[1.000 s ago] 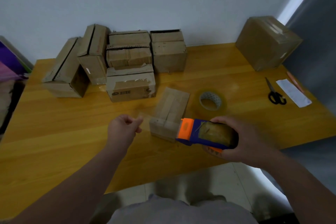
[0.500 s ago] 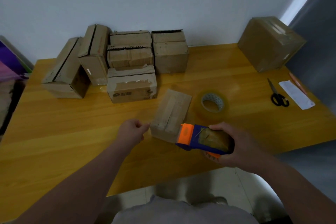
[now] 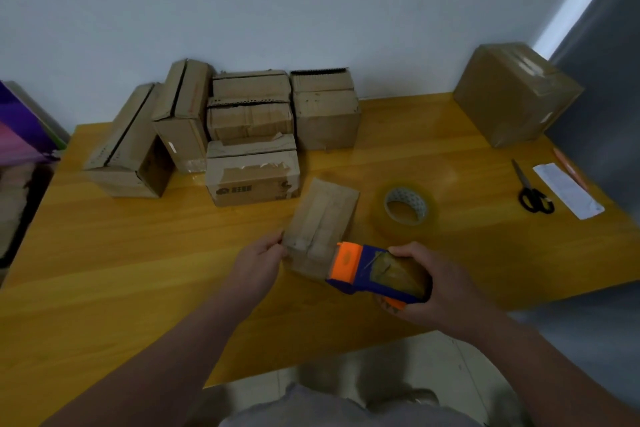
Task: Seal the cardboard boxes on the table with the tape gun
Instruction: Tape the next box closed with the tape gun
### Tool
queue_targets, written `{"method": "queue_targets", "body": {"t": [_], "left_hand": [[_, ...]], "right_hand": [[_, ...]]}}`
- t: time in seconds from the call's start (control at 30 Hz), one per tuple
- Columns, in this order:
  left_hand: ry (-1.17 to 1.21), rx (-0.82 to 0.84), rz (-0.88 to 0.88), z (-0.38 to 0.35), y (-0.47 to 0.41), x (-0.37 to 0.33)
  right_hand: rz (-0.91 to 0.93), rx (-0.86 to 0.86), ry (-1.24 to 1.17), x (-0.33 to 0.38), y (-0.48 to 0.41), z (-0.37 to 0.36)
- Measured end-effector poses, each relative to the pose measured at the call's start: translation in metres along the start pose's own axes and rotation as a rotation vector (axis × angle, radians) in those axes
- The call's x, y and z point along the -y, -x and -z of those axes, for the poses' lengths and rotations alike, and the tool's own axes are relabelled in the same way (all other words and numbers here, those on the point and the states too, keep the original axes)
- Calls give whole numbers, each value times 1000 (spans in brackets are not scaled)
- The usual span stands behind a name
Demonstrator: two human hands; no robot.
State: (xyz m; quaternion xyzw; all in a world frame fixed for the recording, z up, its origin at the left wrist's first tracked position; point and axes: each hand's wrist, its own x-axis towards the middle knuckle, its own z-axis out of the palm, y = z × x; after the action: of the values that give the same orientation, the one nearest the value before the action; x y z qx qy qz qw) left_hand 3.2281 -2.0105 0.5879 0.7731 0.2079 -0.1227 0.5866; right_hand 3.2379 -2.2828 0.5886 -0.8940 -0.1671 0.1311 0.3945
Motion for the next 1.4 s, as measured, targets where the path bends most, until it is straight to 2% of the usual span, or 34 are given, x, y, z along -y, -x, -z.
{"method": "queue_targets", "body": {"t": [0.07, 0.13, 0.2, 0.23, 0.3, 0.5, 0.73, 0.9, 1.13, 1.4], "left_hand": [[-98, 42, -38, 5, 0, 1], [-518, 78, -176, 8, 1, 0], [-987, 110, -420, 11, 0, 3], [-1117, 160, -521, 12, -2, 5], [-1216, 260, -620, 14, -5, 8], [-1313, 272, -694, 14, -15, 14], [-1314, 247, -688, 11, -18, 15], [-1313, 250, -664, 9, -15, 14], [-1319, 212, -642, 4, -14, 14], [-1269, 168, -656, 3, -17, 14]], "right_hand": [[1, 1, -10, 1, -4, -5], [1, 7, 9, 2, -9, -13], [14, -7, 22, 3, -12, -18], [21, -13, 17, 3, -12, -20], [26, -16, 10, 3, -11, -21], [8, -4, -63, 8, -4, -11], [-48, 63, -116, 4, 21, 21], [-125, 174, 75, 19, -4, 7], [-249, 302, 200, 49, -38, 6], [-498, 408, -68, 40, -50, 16]]}}
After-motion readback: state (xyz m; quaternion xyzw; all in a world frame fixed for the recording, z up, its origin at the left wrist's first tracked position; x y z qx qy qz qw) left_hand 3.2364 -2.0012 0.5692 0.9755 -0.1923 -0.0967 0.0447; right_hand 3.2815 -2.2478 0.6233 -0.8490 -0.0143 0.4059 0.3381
